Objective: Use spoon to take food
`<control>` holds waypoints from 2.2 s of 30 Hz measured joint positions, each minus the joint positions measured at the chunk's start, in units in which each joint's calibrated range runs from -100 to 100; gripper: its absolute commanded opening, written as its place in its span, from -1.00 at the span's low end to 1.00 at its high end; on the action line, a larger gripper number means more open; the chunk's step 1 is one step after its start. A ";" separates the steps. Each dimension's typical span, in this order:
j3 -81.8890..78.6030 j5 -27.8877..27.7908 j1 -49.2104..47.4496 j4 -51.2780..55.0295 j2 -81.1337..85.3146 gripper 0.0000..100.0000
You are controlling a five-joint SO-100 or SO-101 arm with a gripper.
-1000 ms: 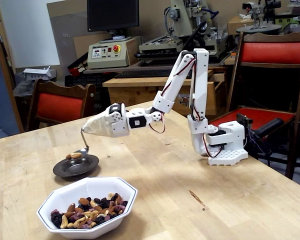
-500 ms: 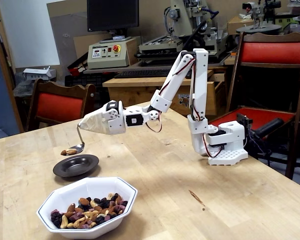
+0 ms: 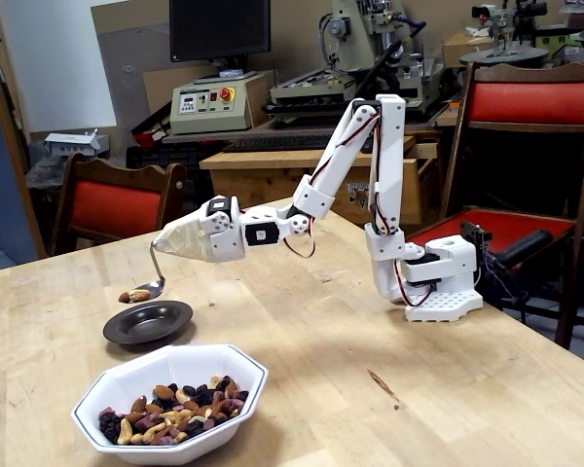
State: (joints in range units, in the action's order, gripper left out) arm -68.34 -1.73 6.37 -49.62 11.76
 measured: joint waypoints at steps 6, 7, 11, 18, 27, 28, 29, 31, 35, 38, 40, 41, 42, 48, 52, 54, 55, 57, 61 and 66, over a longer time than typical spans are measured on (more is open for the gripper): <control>0.00 0.00 0.00 0.00 0.00 -0.92; 0.00 0.00 0.00 0.00 0.00 -0.92; 0.00 0.00 0.73 0.00 0.00 -0.92; 0.00 0.00 3.08 0.00 0.00 -0.92; 0.00 0.00 3.22 0.00 0.00 -0.92; 0.00 -0.24 3.22 0.00 0.00 -0.91; 0.00 -0.59 3.22 0.00 0.00 -0.91; 0.00 -1.66 3.22 0.00 0.00 -0.91; 0.00 -4.10 3.22 0.00 0.00 -0.91; 0.00 -5.08 3.22 0.00 0.00 -0.91; 0.00 -5.42 3.22 0.00 0.00 -0.91; 0.00 -5.52 3.22 0.00 0.00 -0.92; 0.00 -5.62 3.22 0.00 0.00 -0.92; 0.00 -5.62 3.22 0.00 0.00 -0.92; 0.00 -6.11 3.22 0.00 0.00 -0.91; 0.00 -7.33 3.15 0.00 0.00 -0.91; 0.00 -8.11 3.15 0.00 0.00 -0.91; 0.00 -9.62 3.15 0.00 0.00 -0.91; 0.00 -11.87 3.15 0.00 0.00 -0.91; 0.00 -13.38 3.15 0.00 0.00 -0.91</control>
State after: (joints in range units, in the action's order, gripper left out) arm -68.34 -15.12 9.52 -49.62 11.76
